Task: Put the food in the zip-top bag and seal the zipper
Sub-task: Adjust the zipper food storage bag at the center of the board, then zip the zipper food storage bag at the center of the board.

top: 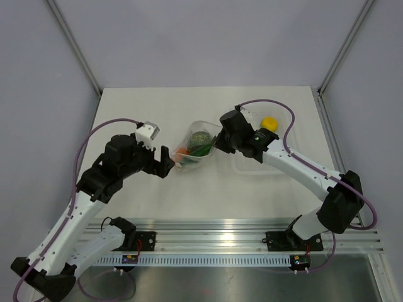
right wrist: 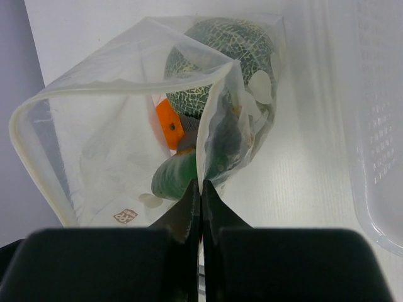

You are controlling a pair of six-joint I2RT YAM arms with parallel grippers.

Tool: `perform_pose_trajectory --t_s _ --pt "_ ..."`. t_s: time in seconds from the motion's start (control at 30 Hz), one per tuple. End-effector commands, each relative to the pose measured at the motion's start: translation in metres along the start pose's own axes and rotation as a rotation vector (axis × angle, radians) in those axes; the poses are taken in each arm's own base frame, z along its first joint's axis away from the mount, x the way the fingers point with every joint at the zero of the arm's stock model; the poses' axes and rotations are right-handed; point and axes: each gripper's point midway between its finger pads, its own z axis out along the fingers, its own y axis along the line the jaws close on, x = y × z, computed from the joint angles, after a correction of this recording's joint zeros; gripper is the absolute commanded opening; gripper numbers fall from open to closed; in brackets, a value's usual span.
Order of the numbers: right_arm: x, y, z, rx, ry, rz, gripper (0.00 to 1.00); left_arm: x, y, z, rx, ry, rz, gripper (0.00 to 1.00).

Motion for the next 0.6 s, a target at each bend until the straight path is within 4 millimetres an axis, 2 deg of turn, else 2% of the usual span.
perform_pose_trajectory --t_s 0.0,0.07,0.13,0.33,0.37,0.43,0.47,0.57 --pt "-0.024 0.022 -0.026 -0.090 -0.049 0.035 0.00 -0.028 -0.022 -0.007 0.150 -0.251 0.213 0.96" --pt "-0.028 0.023 -0.030 -0.101 -0.058 0.042 0.00 -0.038 -0.020 -0.014 0.132 -0.355 0.253 0.96" --pt "-0.032 0.025 -0.032 -0.113 -0.062 0.046 0.00 -0.030 -0.017 -0.017 0.119 -0.390 0.274 0.96" --pt "-0.039 0.029 -0.034 -0.135 -0.056 0.040 0.00 -0.001 -0.008 0.006 0.117 -0.330 0.412 0.99" --pt "-0.039 0.030 -0.035 -0.139 -0.055 0.040 0.00 -0.006 -0.006 0.009 0.106 -0.356 0.428 0.99" --pt "-0.041 0.030 -0.036 -0.142 -0.058 0.043 0.00 0.000 -0.004 0.018 0.103 -0.359 0.426 0.99" --pt "-0.041 0.030 -0.036 -0.140 -0.055 0.041 0.00 -0.007 -0.005 0.019 0.103 -0.397 0.431 0.99" --pt "-0.040 0.030 -0.036 -0.145 -0.051 0.042 0.00 -0.009 -0.006 0.030 0.115 -0.392 0.426 0.99"
